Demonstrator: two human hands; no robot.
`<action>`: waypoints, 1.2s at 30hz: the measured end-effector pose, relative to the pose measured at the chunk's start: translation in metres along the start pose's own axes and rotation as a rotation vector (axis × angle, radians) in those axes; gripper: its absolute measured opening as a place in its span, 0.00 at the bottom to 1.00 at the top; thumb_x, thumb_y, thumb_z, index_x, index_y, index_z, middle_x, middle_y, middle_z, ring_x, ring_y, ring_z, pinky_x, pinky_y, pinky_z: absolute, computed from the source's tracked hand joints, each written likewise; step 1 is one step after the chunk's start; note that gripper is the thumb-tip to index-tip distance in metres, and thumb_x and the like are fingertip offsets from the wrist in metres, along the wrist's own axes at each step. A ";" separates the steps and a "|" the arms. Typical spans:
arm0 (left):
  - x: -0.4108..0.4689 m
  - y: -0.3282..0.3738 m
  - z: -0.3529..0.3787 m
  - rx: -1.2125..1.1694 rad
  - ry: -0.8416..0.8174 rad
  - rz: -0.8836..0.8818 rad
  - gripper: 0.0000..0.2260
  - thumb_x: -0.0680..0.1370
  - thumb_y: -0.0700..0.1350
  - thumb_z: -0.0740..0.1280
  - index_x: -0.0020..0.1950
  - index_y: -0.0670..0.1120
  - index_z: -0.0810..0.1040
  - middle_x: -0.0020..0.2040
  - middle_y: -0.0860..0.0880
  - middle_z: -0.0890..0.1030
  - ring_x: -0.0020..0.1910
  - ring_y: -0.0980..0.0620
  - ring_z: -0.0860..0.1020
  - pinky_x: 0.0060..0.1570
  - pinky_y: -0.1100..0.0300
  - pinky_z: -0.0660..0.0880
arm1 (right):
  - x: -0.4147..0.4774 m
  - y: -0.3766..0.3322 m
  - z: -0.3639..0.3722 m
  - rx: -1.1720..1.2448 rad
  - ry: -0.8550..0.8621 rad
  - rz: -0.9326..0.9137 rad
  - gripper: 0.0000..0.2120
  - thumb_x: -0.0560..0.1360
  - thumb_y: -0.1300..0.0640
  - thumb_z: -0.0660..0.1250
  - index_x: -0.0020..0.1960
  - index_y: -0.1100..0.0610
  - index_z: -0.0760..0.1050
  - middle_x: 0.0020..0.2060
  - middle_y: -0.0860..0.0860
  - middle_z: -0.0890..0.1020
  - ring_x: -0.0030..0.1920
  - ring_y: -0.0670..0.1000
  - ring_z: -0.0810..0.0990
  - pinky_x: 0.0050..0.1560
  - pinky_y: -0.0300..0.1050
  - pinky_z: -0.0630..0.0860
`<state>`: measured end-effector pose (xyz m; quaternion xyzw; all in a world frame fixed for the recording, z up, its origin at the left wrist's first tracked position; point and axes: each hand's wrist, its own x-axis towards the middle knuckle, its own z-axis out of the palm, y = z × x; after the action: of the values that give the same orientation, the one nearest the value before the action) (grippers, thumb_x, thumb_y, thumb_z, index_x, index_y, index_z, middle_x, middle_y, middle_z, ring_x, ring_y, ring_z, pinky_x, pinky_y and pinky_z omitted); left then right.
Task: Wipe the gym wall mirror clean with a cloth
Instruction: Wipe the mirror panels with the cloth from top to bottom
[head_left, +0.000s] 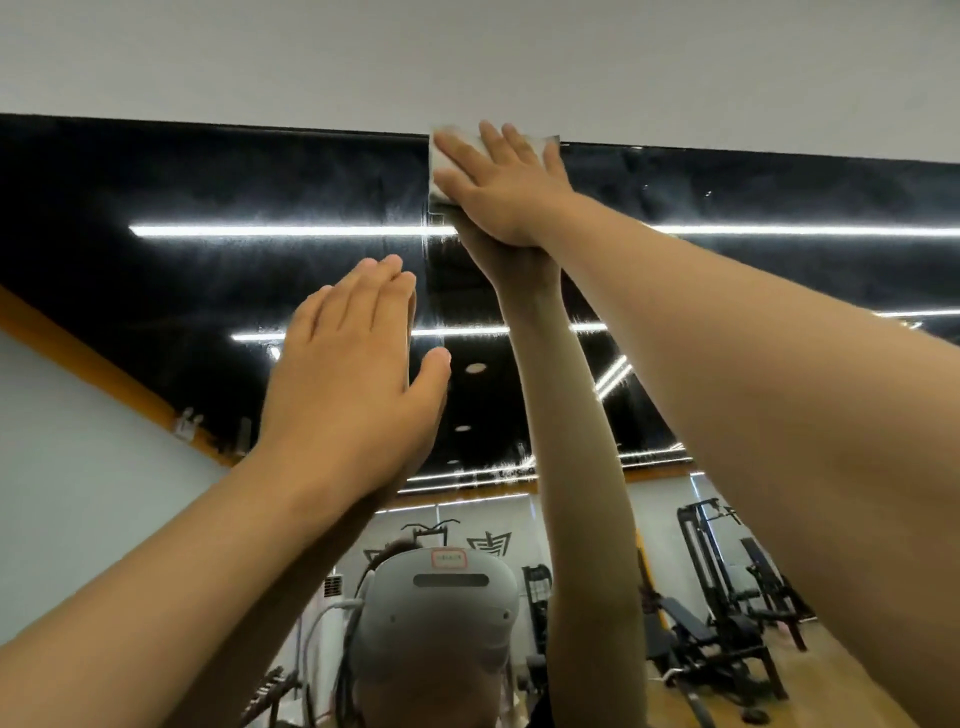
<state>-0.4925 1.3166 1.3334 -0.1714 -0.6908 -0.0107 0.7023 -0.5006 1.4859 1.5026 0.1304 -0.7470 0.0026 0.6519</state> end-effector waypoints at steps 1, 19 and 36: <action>0.002 0.006 -0.001 -0.040 0.033 -0.025 0.32 0.77 0.58 0.48 0.79 0.46 0.59 0.80 0.49 0.57 0.79 0.52 0.52 0.77 0.55 0.45 | 0.000 0.006 -0.001 0.004 -0.004 -0.017 0.26 0.83 0.38 0.42 0.80 0.38 0.44 0.81 0.52 0.45 0.80 0.54 0.41 0.76 0.63 0.36; 0.033 0.122 0.055 0.059 0.040 -0.124 0.33 0.78 0.58 0.45 0.82 0.47 0.50 0.82 0.52 0.49 0.79 0.59 0.43 0.77 0.62 0.39 | -0.054 0.262 -0.026 -0.002 0.016 0.031 0.25 0.83 0.39 0.42 0.79 0.39 0.44 0.81 0.52 0.47 0.80 0.55 0.43 0.76 0.64 0.39; 0.008 0.083 0.036 0.054 0.092 -0.157 0.31 0.79 0.57 0.43 0.81 0.48 0.47 0.82 0.53 0.46 0.78 0.62 0.39 0.76 0.63 0.36 | -0.055 0.134 -0.009 -0.040 0.016 -0.031 0.28 0.84 0.41 0.39 0.81 0.47 0.39 0.81 0.52 0.42 0.80 0.53 0.40 0.76 0.63 0.36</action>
<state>-0.5059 1.4055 1.3224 -0.0970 -0.6693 -0.0547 0.7346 -0.5118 1.6278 1.4732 0.1288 -0.7395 -0.0215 0.6604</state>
